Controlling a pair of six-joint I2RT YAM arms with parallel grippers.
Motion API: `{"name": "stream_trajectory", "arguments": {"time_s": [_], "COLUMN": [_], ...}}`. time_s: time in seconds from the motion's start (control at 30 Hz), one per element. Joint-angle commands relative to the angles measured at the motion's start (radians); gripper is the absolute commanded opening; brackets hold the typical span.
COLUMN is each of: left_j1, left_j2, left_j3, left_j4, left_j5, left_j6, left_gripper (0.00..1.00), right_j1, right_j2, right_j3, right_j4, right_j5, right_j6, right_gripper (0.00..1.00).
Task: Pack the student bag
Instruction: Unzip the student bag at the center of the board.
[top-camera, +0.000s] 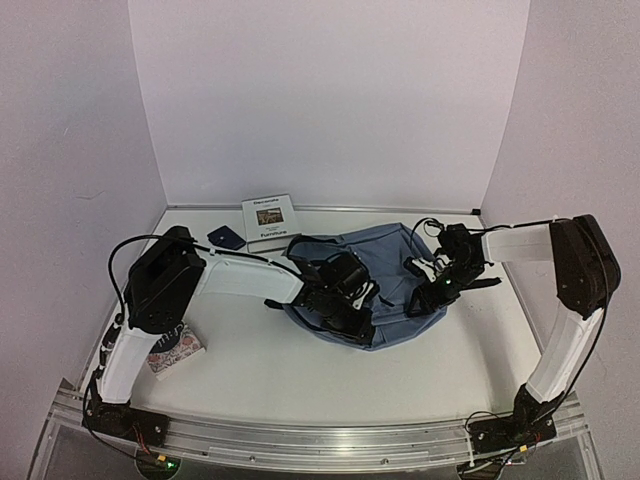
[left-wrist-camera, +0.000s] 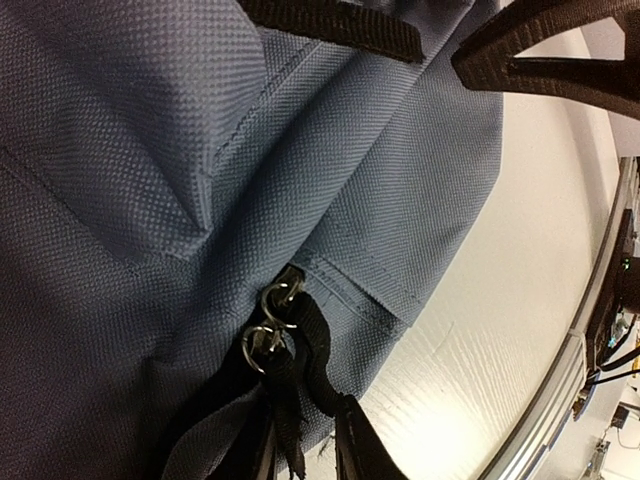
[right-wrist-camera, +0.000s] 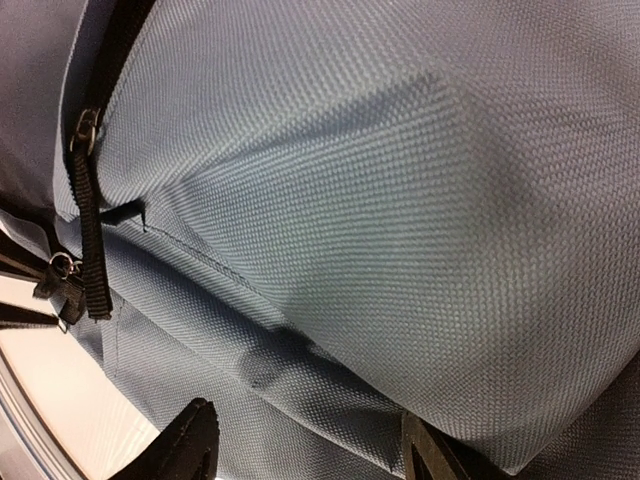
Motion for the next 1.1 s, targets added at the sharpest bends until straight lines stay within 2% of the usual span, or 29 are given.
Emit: {"name": "stream_trajectory", "arguments": {"time_s": [0.0,0.1,0.43,0.7,0.9,1.07], "left_j1": [-0.001,-0.001,-0.001,0.001,0.000,0.000], "left_j2": [0.001,-0.037,-0.196,-0.293,-0.325,-0.279], "left_j3": [0.034,0.003,-0.121,-0.243,-0.258,-0.189], "left_j4": [-0.034,-0.058,-0.140,-0.172,-0.139,-0.078], "left_j5": [-0.059,-0.094,-0.170,-0.206,-0.153,-0.078], "left_j6": [-0.020,-0.032,-0.021,-0.021,-0.010,0.001], "left_gripper": [0.12,0.00,0.00,0.00,0.00,0.00], "right_j1": [0.000,0.001,-0.003,-0.040,-0.066,-0.058], "right_j2": [-0.002,0.003,0.033,0.049,0.029,-0.078], "right_j3": [-0.034,-0.034,-0.021,0.020,0.092,0.135], "right_j4": [-0.055,-0.043,0.023,0.030,0.026,-0.059], "right_j5": [0.048,0.107,0.343,0.415,0.409,0.181], "right_j6": [-0.010,-0.006,0.003,0.000,-0.020,0.001], "right_gripper": [0.63,0.62,0.62,0.62,0.62,0.64]}}
